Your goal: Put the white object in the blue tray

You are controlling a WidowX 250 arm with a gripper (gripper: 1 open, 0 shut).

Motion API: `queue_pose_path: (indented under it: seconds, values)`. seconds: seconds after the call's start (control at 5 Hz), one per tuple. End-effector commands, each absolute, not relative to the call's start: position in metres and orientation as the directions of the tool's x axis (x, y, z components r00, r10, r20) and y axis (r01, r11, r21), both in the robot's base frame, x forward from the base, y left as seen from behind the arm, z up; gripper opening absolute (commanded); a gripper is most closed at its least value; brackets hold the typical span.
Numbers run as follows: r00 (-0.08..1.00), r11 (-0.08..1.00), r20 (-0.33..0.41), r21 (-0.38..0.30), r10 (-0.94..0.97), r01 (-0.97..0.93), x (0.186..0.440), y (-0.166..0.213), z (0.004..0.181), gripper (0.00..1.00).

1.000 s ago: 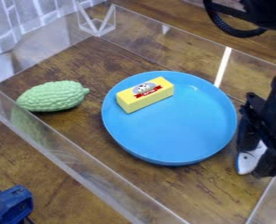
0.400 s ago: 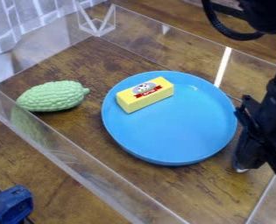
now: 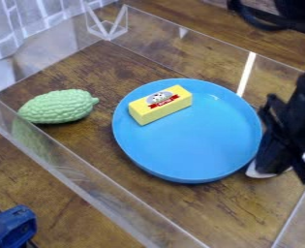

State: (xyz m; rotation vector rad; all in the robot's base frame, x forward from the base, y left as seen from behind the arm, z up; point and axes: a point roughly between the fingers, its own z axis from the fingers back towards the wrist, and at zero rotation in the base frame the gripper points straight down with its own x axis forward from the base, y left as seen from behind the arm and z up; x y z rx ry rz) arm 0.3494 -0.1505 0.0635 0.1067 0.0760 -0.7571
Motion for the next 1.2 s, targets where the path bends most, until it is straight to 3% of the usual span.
queue_pose_path:
  seconds: [0.0, 0.2, 1.0]
  values:
    - [0.711, 0.704, -0.001, 0.143, -0.703, 0.696, 0.355, -0.155, 0.132, 0.00]
    - [0.704, 0.694, -0.008, 0.161, -0.710, 0.702, 0.354, -0.154, 0.142, 0.00]
    - [0.670, 0.655, -0.010, 0.202, -0.742, 0.728, 0.349, -0.161, 0.157, 0.00]
